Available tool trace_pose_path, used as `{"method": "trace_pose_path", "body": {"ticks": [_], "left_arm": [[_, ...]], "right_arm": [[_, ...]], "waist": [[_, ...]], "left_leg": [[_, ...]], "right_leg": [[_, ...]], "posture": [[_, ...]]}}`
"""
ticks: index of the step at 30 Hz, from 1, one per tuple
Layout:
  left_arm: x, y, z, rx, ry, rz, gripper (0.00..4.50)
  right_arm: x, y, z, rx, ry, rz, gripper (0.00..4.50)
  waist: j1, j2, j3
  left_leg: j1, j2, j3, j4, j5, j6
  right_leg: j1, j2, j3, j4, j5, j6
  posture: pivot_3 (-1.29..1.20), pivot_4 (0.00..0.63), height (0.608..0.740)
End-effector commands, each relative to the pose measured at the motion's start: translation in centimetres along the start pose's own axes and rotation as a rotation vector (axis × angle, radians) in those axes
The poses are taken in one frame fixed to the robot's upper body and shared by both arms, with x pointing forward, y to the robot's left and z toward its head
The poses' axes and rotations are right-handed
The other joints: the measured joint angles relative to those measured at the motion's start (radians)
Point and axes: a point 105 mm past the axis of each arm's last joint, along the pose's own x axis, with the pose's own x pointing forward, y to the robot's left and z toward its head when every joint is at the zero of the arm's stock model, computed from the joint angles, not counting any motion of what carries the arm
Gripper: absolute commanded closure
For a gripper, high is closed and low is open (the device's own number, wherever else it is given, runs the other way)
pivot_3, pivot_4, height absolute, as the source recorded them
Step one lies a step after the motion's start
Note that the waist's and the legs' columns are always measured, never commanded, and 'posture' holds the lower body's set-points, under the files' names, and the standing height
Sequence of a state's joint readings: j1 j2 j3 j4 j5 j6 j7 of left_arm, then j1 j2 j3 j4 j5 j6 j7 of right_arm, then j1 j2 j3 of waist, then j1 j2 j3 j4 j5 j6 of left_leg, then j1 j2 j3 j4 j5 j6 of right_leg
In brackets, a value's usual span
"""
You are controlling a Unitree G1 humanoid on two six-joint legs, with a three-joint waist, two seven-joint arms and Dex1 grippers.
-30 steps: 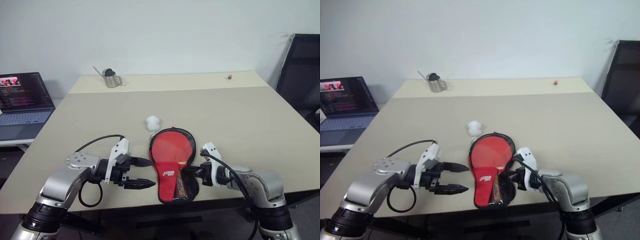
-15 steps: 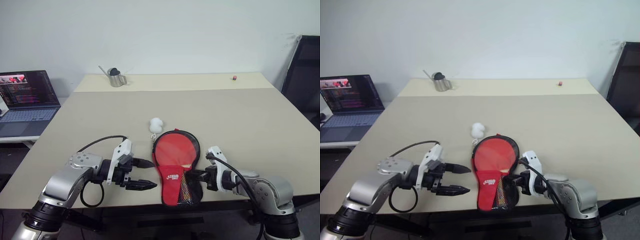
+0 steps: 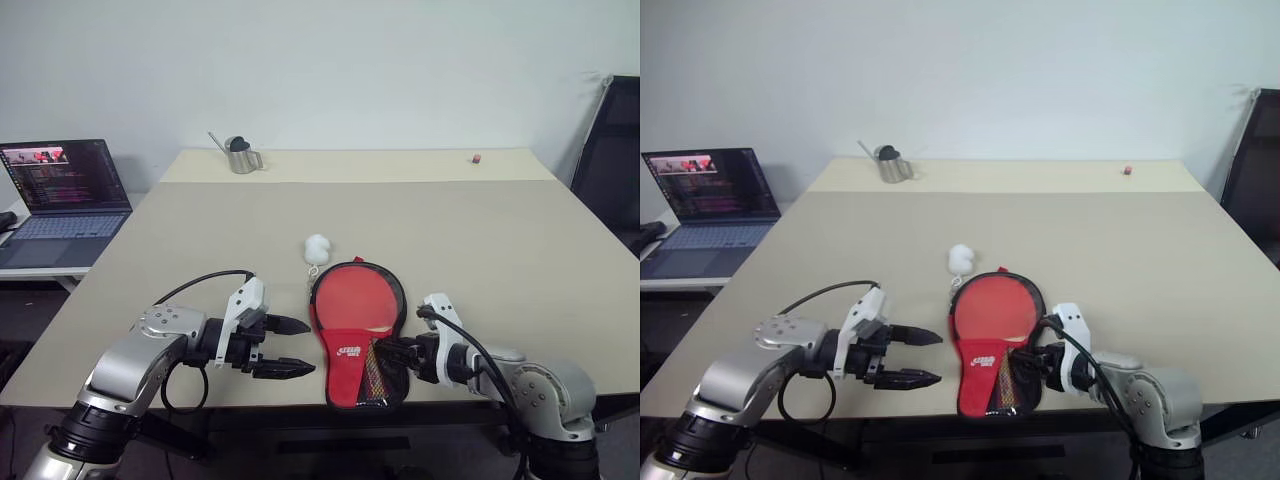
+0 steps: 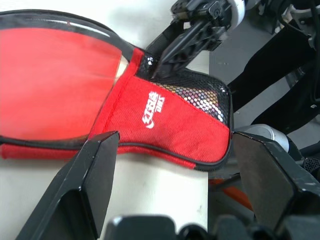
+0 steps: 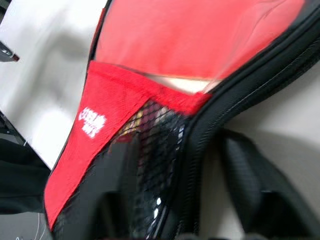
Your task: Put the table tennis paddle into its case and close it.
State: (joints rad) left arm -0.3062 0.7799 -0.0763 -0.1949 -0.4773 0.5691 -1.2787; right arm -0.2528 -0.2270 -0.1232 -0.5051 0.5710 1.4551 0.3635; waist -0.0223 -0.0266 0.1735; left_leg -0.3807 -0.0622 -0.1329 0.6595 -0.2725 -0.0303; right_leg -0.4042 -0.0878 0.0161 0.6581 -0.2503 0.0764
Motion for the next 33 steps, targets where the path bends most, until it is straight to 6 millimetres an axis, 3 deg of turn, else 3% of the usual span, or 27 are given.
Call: {"method": "trace_pose_path", "body": {"ticks": [1, 3, 11, 18, 22, 33], "left_arm": [[0.1, -0.3, 0.5, 0.029, -0.024, -0.013, 0.60], [0.1, -0.2, 0.5, 0.028, -0.029, -0.010, 0.60], [0.3, 0.6, 1.0, 0.005, -0.076, 0.055, 0.60], [-0.1, 3.0, 1.8, -0.017, -0.130, 0.208, 0.60], [-0.9, 4.2, 2.0, -0.038, -0.150, 0.290, 0.60], [-2.9, 10.7, 1.9, -0.079, -0.172, 0.653, 0.60]], "right_arm": [[-1.8, -2.7, -0.5, -0.001, 0.022, -0.144, 0.53], [-2.8, -2.6, 0.3, -0.096, 0.001, -0.123, 0.03], [-4.7, 0.3, 3.8, -0.273, -0.157, 0.106, 0.03], [-3.0, 3.0, 7.2, -0.309, -0.273, 0.233, 0.03], [-0.4, 3.1, 8.5, -0.348, -0.288, 0.199, 0.03], [3.2, 3.5, 6.8, -0.403, -0.243, 0.169, 0.03]], "waist": [[0.000, 0.000, 0.000], [0.003, 0.001, 0.000], [-0.011, 0.003, 0.002], [-0.009, 0.003, 0.003], [-0.009, 0.004, 0.003], [-0.007, 0.003, 0.003]], "left_leg": [[0.000, 0.000, 0.000, 0.000, 0.000, 0.000], [0.000, 0.000, 0.000, 0.000, 0.000, 0.000], [-0.001, 0.002, 0.001, -0.001, 0.000, 0.000], [-0.001, 0.002, 0.000, -0.001, 0.000, 0.000], [-0.001, 0.001, 0.001, -0.001, 0.000, 0.000], [-0.002, 0.001, 0.000, -0.001, 0.000, -0.001]], "right_leg": [[0.000, 0.000, 0.000, 0.000, 0.000, 0.000], [0.000, 0.000, 0.000, 0.000, 0.000, 0.000], [0.000, 0.001, 0.000, -0.001, 0.000, 0.000], [-0.001, 0.001, 0.000, -0.001, 0.000, 0.000], [-0.001, 0.001, 0.000, -0.001, 0.000, 0.000], [-0.002, 0.001, 0.000, -0.001, 0.000, -0.001]], "posture": [[0.00, 0.150, 0.740], [0.00, 0.150, 0.740], [0.00, 0.150, 0.740], [0.00, 0.150, 0.740], [0.00, 0.150, 0.740], [0.00, 0.150, 0.740]]}}
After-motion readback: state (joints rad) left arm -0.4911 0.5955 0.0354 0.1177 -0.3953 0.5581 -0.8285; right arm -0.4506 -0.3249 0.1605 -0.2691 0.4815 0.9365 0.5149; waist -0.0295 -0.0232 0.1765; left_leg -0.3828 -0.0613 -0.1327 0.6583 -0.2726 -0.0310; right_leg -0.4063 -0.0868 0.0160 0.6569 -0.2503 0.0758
